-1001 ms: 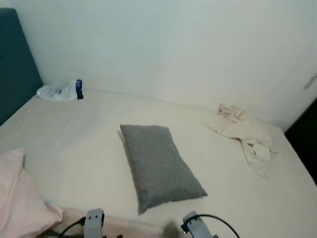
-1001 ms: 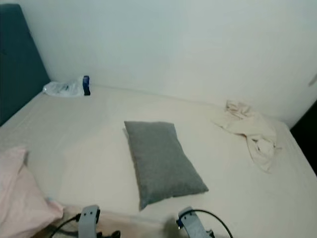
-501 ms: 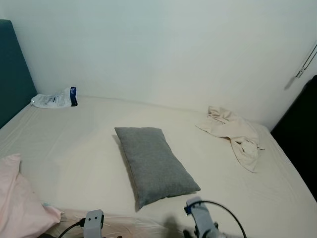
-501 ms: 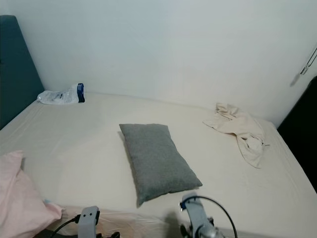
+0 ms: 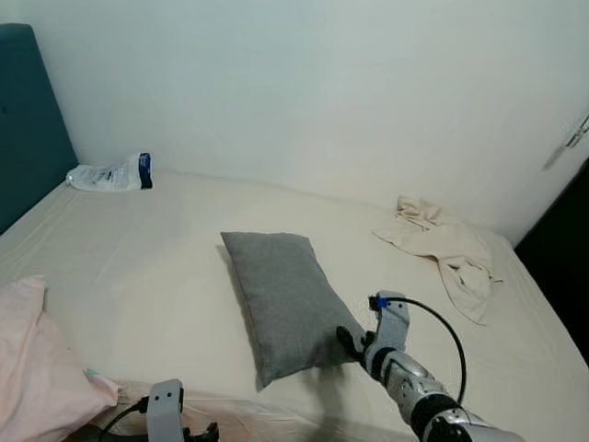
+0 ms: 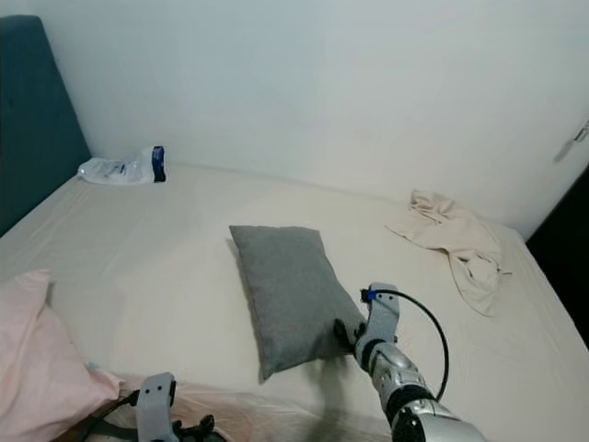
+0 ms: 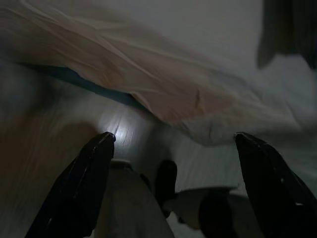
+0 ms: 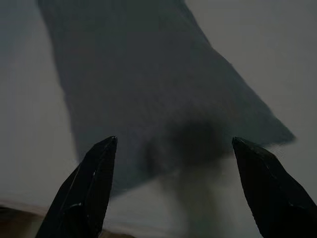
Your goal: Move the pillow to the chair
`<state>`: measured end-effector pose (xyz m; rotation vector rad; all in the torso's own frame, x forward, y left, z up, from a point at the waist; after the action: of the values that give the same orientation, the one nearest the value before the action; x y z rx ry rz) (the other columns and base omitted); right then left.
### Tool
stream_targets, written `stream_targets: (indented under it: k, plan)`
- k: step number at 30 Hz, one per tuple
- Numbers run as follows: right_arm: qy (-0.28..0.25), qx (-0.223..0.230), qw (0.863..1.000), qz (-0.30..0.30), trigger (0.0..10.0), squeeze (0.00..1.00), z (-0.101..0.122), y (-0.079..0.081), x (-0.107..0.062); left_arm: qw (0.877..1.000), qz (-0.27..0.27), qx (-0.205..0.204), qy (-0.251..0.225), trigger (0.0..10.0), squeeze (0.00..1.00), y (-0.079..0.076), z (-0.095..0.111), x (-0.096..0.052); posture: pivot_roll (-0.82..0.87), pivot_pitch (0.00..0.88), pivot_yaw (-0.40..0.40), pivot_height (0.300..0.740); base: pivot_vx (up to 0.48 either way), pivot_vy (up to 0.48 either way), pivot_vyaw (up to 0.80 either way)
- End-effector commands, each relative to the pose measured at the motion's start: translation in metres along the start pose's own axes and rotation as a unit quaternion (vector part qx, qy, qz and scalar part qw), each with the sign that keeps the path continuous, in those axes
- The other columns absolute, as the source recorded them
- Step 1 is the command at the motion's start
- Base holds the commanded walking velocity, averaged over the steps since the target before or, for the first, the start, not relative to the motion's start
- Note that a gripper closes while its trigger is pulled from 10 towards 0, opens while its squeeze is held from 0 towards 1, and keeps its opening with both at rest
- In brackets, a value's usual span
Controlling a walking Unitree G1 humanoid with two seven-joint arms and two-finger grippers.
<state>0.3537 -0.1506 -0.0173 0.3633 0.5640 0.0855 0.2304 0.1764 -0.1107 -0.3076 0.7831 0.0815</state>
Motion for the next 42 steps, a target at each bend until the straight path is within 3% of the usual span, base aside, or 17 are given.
stream_targets:
  k: [1, 8, 23, 29, 35, 42]
  plan:
    - [-0.018, 0.020, 1.000, 0.007, 10.0, 0.00, 0.009, 0.002, 0.001, 1.000, 0.015, -0.009, -0.007, 10.0, 0.00, 0.007, 0.002, -0.001, 0.16, 0.000, -0.133, 0.740, 0.000, 0.000, 0.00]
    - [-0.044, 0.073, 0.996, 0.020, 10.0, 0.00, 0.025, 0.008, 0.003, 0.998, 0.042, -0.036, -0.022, 10.0, 0.00, 0.023, 0.007, -0.004, 0.17, 0.000, -0.124, 0.740, 0.000, 0.000, 0.00]
    - [-0.059, 0.128, 0.989, 0.038, 10.0, 0.00, 0.033, 0.009, 0.003, 0.997, 0.041, -0.039, -0.058, 10.0, 0.00, 0.026, 0.029, -0.002, 0.16, 0.000, -0.111, 0.740, 0.000, 0.000, 0.00]
    - [-0.071, 0.139, 0.986, 0.051, 10.0, 0.00, 0.041, 0.012, 0.003, 0.997, 0.021, -0.034, -0.063, 10.0, 0.00, 0.013, 0.031, 0.001, 0.16, 0.000, -0.111, 0.740, 0.000, 0.000, 0.00]
    - [-0.082, 0.143, 0.984, 0.061, 10.0, 0.00, 0.050, 0.016, 0.004, 0.998, -0.024, -0.005, -0.057, 10.0, 0.00, -0.010, 0.026, 0.004, 0.17, 0.000, -0.117, 0.740, 0.000, 0.000, 0.00]
    - [-0.071, 0.137, 0.986, 0.063, 10.0, 0.00, 0.045, 0.018, 0.004, 0.997, -0.055, 0.027, -0.052, 10.0, 0.00, -0.029, 0.021, 0.005, 0.17, 0.000, -0.118, 0.740, 0.000, 0.000, 0.00]
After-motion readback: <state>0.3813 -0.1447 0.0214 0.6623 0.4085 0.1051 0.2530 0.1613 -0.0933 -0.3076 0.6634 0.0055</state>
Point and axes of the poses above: a point about 5 cm out from each wrist's last joint towards the gripper, its own x axis pointing out of the wrist towards the gripper, its own z axis along the axis of the wrist's last joint, y = z × x, the point moved 5 cm from there along x, pointing out of the wrist towards the gripper, and after that the axes turned 1 degree about x, right-handed, at the moved point
